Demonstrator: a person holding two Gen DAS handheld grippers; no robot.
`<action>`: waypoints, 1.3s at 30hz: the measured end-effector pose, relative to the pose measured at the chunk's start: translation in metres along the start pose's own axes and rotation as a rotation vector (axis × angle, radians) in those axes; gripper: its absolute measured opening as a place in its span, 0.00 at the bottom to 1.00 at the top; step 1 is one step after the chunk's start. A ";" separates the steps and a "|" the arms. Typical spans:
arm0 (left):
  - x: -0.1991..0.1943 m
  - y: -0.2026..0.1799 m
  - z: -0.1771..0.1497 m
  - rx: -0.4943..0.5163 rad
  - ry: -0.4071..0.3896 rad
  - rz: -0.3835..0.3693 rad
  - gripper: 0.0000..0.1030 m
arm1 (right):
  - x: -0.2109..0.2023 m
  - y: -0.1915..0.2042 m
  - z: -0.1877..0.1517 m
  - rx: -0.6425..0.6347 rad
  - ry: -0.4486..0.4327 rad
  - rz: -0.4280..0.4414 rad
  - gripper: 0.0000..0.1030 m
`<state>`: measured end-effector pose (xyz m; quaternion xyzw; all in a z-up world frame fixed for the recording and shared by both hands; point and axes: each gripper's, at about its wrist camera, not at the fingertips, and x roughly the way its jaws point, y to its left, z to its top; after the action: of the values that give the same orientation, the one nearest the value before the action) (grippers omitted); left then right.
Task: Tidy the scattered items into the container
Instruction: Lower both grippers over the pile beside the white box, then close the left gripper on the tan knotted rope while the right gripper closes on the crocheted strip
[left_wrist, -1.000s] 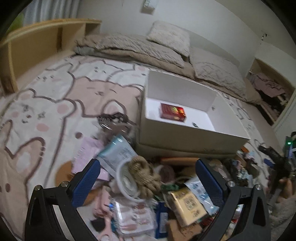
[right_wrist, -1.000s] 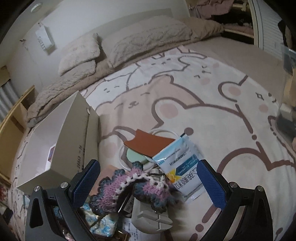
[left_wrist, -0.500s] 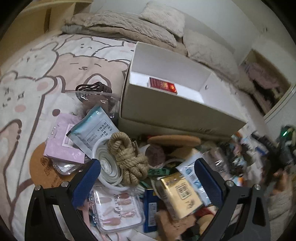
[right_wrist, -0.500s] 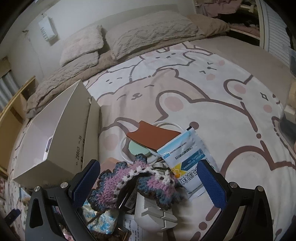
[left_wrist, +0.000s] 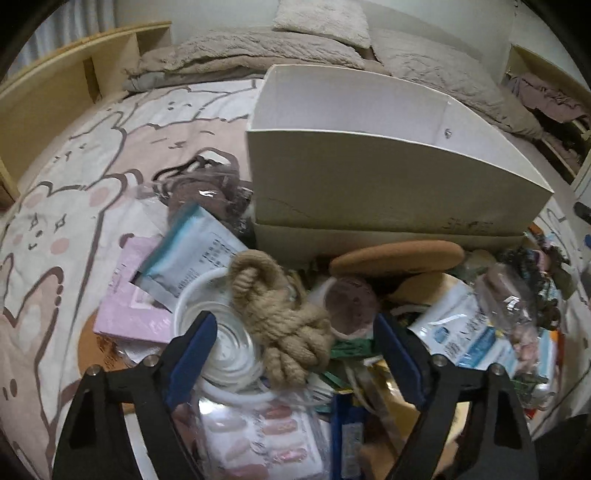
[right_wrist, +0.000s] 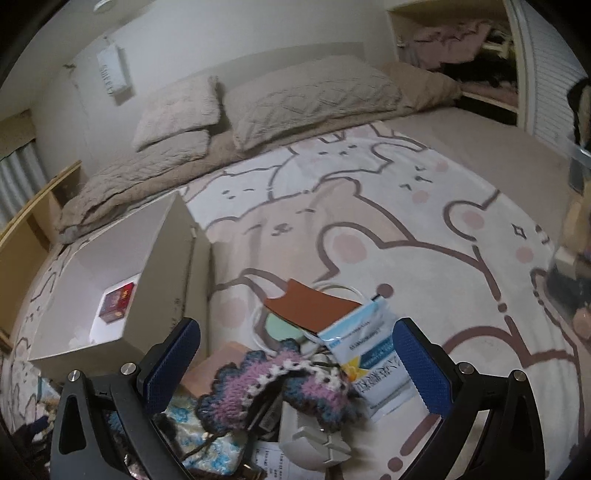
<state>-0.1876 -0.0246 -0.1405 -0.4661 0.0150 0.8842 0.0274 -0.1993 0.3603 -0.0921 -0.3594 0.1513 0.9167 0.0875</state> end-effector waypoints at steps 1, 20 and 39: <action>0.003 0.002 0.000 0.003 0.001 0.027 0.76 | 0.002 0.003 -0.001 -0.015 0.011 -0.002 1.00; -0.023 0.025 0.010 -0.110 -0.064 -0.091 0.46 | 0.016 0.003 -0.023 -0.198 0.146 -0.143 0.60; -0.049 0.038 0.016 -0.158 -0.143 -0.169 0.46 | 0.051 -0.010 -0.018 -0.145 0.220 -0.051 0.19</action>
<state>-0.1752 -0.0631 -0.0907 -0.4024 -0.0961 0.9080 0.0659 -0.2222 0.3663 -0.1422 -0.4670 0.0843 0.8777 0.0674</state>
